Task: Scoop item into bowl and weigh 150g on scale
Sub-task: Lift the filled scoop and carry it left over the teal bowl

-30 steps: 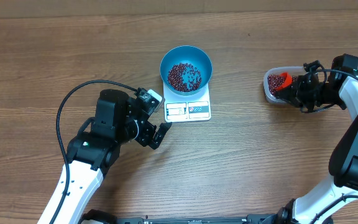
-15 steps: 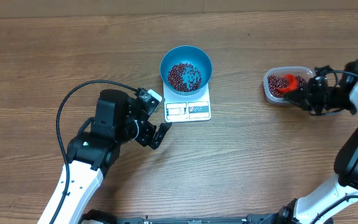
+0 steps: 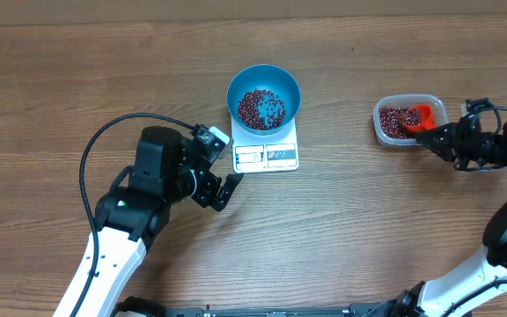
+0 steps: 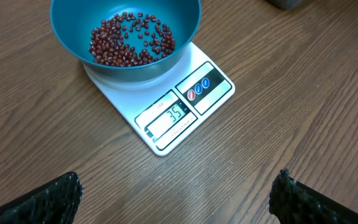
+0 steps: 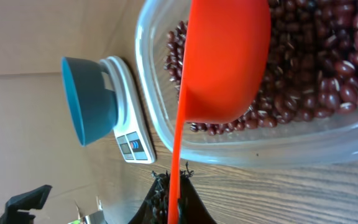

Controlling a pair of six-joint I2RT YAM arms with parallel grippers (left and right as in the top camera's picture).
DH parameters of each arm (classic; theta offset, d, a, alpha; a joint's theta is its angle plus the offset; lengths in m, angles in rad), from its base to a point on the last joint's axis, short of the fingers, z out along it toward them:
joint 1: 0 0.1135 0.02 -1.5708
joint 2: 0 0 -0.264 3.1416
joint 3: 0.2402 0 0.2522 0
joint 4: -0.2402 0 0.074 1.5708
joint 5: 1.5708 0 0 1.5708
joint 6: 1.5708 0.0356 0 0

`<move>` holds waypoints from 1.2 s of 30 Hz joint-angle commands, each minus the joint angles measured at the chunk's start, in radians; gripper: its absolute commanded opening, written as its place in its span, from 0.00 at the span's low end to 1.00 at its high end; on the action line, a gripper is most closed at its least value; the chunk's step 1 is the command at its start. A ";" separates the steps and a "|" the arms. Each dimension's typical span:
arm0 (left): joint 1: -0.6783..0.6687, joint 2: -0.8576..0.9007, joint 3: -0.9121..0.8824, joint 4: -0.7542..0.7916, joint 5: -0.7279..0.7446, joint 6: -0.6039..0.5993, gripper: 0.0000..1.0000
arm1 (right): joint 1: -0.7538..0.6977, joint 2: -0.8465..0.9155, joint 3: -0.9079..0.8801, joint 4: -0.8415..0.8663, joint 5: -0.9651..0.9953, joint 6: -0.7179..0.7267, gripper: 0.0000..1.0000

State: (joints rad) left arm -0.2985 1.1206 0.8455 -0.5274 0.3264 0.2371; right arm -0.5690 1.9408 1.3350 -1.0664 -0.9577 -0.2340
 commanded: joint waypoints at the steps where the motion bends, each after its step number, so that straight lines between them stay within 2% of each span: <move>1: 0.005 0.005 -0.006 0.001 0.007 -0.016 0.99 | -0.011 -0.005 -0.004 -0.004 -0.093 -0.065 0.04; 16: 0.005 0.005 -0.006 0.001 0.007 -0.016 0.99 | 0.019 -0.069 0.031 -0.135 -0.207 -0.189 0.04; 27: 0.005 0.005 -0.006 0.001 0.007 -0.016 1.00 | 0.235 -0.090 0.126 -0.170 -0.236 -0.181 0.04; 31: 0.005 0.005 -0.006 0.001 0.007 -0.016 1.00 | 0.327 -0.090 0.158 -0.146 -0.254 -0.135 0.04; 36: 0.005 0.005 -0.006 0.001 0.007 -0.016 0.99 | 0.451 -0.090 0.166 -0.009 -0.252 0.010 0.04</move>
State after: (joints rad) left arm -0.2985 1.1206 0.8455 -0.5274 0.3264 0.2371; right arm -0.1715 1.8912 1.4681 -1.1130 -1.1790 -0.3183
